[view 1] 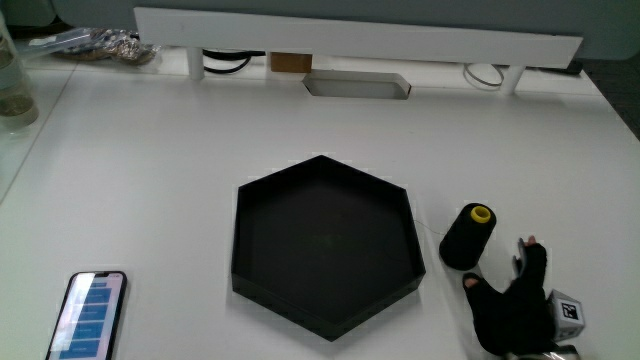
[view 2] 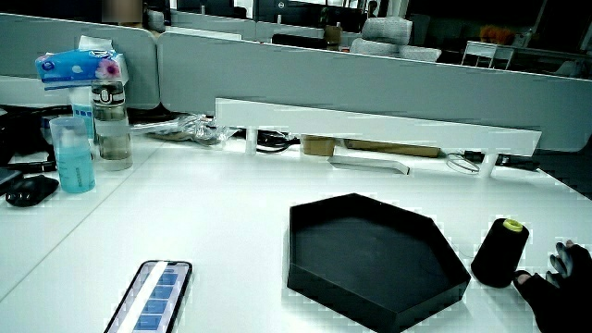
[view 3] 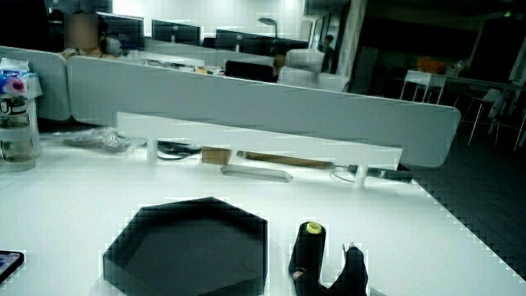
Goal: Pick sewing from desk
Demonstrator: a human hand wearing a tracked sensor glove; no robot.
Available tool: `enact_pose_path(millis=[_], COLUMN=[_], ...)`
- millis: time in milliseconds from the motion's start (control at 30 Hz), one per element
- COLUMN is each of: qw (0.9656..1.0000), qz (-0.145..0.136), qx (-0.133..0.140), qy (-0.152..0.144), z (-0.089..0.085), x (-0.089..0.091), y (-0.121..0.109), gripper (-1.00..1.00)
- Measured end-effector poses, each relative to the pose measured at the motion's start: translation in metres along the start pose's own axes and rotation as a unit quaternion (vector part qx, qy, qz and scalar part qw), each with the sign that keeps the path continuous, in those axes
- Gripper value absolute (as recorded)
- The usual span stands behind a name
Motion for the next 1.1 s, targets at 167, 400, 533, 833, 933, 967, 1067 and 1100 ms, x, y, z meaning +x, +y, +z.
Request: enact_pose_path(millis=[167,400,533,833,933,967,1067,1100], qw=[0.9994,0.9975,0.9981,0.9946,0.9898,0.9933,0.9902,0.9909], qz=[-0.016,-0.02,-0.007,0.009,0.003,0.016,0.01,0.005], qx=[0.012,0.046,0.053,0.103,0.141,0.114,0.138,0.134], qy=[0.029,0.05,0.031,0.007,-0.019,0.003,-0.019,-0.014], z=[-0.018,-0.023,-0.028,-0.027,-0.027,-0.026,-0.026,-0.027], x=[0.004,0.001,-0.012,-0.027,-0.032,-0.03,-0.033,-0.038], y=[0.016,0.035,0.041,0.038,0.033,0.036,0.034,0.031], gripper=[0.0,0.0,0.06,0.56,0.72,0.78,0.94,1.0])
